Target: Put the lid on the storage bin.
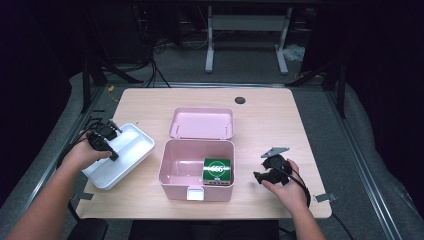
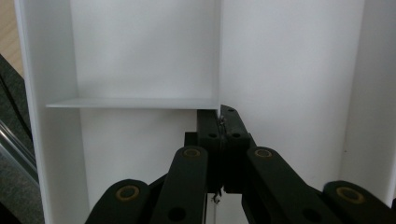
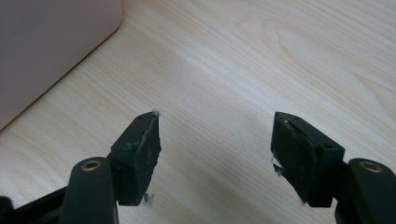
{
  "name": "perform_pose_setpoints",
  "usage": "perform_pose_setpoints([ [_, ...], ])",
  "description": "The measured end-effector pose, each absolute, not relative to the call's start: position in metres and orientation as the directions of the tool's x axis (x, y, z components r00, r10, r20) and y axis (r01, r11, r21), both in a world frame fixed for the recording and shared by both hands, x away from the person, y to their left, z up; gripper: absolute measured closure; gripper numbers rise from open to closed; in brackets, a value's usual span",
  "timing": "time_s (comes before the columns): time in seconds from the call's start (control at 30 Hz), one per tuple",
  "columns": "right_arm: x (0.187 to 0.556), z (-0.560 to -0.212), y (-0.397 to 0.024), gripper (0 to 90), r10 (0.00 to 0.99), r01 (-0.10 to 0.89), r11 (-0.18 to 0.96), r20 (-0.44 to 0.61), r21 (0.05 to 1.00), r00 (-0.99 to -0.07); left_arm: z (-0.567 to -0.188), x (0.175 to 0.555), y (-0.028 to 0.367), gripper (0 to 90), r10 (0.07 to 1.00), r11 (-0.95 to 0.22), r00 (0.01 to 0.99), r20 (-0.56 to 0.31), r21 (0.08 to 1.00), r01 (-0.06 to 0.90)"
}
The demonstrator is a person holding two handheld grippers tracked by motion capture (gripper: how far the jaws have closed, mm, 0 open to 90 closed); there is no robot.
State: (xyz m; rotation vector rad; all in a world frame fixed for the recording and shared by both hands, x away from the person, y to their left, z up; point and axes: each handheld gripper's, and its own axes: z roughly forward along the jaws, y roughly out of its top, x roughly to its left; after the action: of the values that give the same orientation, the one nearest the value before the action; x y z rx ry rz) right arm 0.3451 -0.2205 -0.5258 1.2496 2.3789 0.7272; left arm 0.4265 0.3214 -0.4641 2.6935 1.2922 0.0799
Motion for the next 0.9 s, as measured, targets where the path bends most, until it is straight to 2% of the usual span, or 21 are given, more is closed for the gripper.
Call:
perform_pose_setpoints([
  [0.53,0.345,-0.526,-0.221,32.3,0.834,0.652,0.478,-0.073,0.589,-0.547,-0.429,0.416,0.316,89.1,0.739,-0.663,0.674,0.006,0.180,0.726],
  [0.9,0.345,-0.526,-0.220,32.3,0.833,0.651,0.481,-0.074,0.587,-0.548,-0.412,0.415,0.313,89.1,0.746,-0.650,0.665,-0.006,0.206,0.731],
])
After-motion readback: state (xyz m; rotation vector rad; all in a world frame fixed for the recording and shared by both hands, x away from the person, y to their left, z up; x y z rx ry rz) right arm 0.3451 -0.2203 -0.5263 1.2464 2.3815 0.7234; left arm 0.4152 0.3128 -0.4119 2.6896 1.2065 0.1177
